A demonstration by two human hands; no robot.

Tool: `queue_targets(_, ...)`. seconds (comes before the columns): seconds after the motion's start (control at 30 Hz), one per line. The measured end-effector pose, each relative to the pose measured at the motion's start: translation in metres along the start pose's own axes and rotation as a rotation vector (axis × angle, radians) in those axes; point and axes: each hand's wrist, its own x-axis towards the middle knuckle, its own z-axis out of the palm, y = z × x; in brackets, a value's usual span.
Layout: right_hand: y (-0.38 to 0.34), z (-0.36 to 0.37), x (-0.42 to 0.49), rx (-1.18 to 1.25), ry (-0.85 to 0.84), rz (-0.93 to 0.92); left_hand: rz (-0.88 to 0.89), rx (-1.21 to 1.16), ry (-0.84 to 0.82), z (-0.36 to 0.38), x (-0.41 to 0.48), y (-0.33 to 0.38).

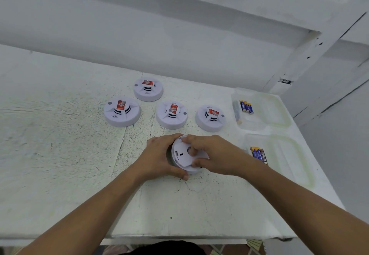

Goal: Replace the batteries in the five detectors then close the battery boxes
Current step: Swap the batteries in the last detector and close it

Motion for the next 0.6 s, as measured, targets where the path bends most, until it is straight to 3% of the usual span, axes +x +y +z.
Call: queue_targets(0.6,0.004,0.011,0.001,0.226,0.046,0.055,0.002,-0.035,0.01,0.002,0.002,-0.003)
